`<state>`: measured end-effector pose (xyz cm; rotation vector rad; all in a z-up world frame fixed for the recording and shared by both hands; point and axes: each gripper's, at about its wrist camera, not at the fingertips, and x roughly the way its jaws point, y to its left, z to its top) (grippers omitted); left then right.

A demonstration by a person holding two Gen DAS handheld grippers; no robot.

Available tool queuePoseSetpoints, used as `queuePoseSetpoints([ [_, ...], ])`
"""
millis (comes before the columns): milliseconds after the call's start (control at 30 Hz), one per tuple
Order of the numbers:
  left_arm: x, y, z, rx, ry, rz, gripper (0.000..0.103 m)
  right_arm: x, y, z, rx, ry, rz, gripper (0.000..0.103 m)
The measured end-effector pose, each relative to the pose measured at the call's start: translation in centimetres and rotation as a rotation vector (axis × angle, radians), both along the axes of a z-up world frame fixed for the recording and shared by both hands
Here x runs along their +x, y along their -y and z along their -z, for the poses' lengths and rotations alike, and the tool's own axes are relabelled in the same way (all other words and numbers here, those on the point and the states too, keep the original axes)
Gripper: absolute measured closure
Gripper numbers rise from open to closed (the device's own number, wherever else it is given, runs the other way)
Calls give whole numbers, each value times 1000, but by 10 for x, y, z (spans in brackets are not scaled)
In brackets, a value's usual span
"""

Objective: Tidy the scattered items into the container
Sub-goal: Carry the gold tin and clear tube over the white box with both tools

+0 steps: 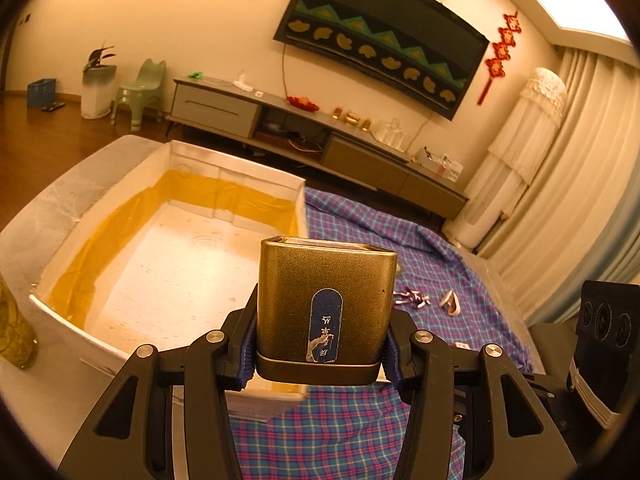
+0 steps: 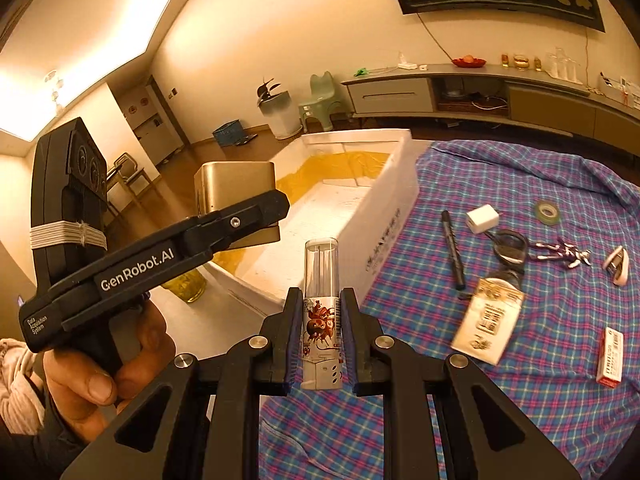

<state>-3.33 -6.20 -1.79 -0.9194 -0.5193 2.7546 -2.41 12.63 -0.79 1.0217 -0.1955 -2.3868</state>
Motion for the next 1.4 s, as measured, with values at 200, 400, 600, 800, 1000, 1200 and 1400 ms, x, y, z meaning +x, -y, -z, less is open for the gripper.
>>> queuePoseSetpoints([
  [200, -3, 19, -8, 11, -8, -28, 51, -9, 17, -9, -11, 7, -30, 83],
  [400, -21, 35, -7, 25, 14, -66, 51, -19, 32, -19, 2, -9, -46, 83],
  [600, -45, 44, -4, 14, 38, -92, 51, -39, 41, -19, 3, 9, -53, 83],
  [800, -74, 54, 4, 10, 72, -127, 51, -64, 48, -17, -4, 35, -57, 83],
  [1000, -104, 59, 15, 17, 117, -140, 51, -93, 53, -15, 5, 58, -53, 83],
  [1200, -127, 64, 20, 13, 147, -161, 51, -120, 61, -11, 46, 70, -57, 83],
  [1400, -150, 77, 28, 36, 182, -186, 51, -145, 73, -5, 98, 74, -67, 83],
])
